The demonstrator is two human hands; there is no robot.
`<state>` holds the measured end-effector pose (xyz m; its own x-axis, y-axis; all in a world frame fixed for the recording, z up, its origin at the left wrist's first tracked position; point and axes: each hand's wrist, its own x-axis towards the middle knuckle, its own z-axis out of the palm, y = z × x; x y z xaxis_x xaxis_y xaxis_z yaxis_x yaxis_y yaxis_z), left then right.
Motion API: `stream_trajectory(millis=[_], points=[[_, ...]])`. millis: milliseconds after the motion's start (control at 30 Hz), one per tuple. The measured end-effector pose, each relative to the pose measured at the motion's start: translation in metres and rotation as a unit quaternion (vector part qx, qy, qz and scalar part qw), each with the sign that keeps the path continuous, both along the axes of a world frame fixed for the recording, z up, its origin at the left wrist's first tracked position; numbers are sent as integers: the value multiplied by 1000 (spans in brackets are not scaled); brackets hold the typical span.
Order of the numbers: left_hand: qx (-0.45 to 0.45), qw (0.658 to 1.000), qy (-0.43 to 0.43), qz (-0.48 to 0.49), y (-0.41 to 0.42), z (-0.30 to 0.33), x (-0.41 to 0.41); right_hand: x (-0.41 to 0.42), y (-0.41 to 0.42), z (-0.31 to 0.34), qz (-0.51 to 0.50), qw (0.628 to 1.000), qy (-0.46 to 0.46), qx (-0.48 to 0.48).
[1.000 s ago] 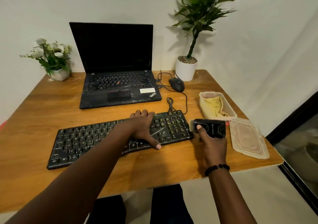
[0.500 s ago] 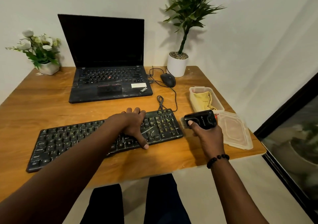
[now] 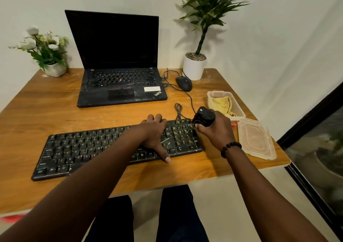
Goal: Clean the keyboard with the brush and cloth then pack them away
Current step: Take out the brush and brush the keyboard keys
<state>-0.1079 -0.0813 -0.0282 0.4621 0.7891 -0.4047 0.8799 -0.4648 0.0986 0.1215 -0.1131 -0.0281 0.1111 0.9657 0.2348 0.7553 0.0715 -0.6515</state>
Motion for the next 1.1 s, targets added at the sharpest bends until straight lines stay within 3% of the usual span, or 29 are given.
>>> stream_trajectory(millis=[100,200,333,433,533,733,833,1000,1100], points=[[0,1000,7,1,0,1,2,-1,6,3,20,1000,3,-12],[-2,1000,-10,8,0,1,-1,5,15,4,5,998,-60,-8],[-4,1000,-12,9,0,-1,-1,7,14,10,38,998,-13,-45],[-7,1000,-18,11,1,-1,-1,8,15,11,52,993,-97,-44],[-9,1000,-23,13,0,-2,-3,8,15,16,46,994,-97,-37],[1,1000,-28,7,-2,-2,-4,15,3,29,121,976,-122,-133],[0,1000,-28,11,-1,-2,-4,11,0,27,77,992,-72,-63],[4,1000,-26,11,-3,-2,-3,11,-4,24,112,980,-93,-138],[4,1000,-25,11,-3,0,0,17,-11,23,56,994,-27,-93]])
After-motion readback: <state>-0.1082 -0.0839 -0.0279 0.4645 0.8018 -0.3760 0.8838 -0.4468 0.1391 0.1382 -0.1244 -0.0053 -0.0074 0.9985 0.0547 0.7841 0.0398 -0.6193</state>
